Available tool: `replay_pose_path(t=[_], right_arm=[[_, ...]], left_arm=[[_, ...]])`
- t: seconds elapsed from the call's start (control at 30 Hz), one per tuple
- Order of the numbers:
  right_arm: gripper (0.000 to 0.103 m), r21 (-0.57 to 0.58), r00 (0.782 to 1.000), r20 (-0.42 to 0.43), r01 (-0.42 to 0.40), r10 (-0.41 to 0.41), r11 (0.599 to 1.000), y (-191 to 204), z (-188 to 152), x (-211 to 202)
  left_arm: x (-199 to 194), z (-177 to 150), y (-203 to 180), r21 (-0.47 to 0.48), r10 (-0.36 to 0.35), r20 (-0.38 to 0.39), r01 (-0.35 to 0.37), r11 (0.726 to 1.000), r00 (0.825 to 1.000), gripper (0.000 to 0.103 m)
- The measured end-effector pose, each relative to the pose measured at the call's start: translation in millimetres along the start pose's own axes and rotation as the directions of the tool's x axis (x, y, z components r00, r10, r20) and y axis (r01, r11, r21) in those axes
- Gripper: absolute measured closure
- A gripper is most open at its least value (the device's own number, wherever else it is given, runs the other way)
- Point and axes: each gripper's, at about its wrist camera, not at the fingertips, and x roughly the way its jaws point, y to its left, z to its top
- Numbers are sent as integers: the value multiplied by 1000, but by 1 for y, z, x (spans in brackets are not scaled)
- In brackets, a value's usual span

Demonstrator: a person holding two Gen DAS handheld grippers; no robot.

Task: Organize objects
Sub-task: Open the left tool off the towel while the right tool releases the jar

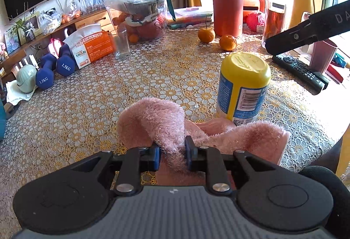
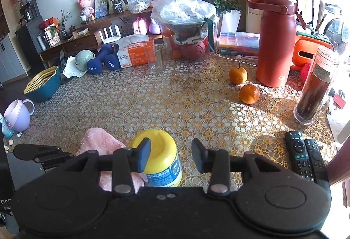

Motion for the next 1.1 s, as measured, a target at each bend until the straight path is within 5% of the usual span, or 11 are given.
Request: replay_pose_path(t=[0.17, 0.43, 0.77, 0.87, 1.0, 1.1], right_arm=[[56, 3, 998, 57, -32, 32, 999, 4, -17, -19], [40, -41, 984, 169, -51, 57, 998, 16, -46, -45], [5, -99, 950, 292, -89, 114, 991, 32, -71, -71], [2, -102, 942, 310, -103, 130, 989, 36, -78, -75], [1, -86, 936, 324, -113, 135, 990, 36, -82, -76], [1, -70, 933, 333, -122, 138, 990, 34, -84, -77]], left_arm=[[-25, -3, -3, -18, -8, 61, 9, 1000, 998, 36], [-52, -7, -9, -45, -15, 97, 19, 999, 995, 31], [-76, -17, -12, -85, -7, 122, 17, 996, 992, 19], [-80, -20, -13, -92, -15, 127, 26, 995, 992, 18], [-84, -23, -13, -103, -29, 137, 44, 994, 990, 1], [-90, -25, -16, -94, -29, 161, 44, 995, 986, 0]])
